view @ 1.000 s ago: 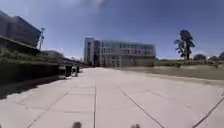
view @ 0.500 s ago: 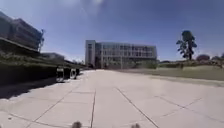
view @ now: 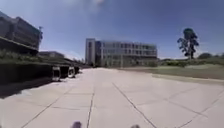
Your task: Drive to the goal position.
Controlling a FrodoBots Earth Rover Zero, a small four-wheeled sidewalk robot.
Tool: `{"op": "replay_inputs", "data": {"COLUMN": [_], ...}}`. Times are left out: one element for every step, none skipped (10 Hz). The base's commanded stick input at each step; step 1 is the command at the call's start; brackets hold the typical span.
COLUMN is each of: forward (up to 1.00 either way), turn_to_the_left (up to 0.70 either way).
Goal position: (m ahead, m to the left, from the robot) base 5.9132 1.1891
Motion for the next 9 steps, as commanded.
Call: {"op": "replay_inputs", "data": {"forward": [0.70,0.70,0.70,0.70,0.70,0.70,0.70,0.70,0.70], "turn_to_the_left": [0.00,0.00,0.00,0.00,0.00,0.01,0.31,0.35,0.23]}}
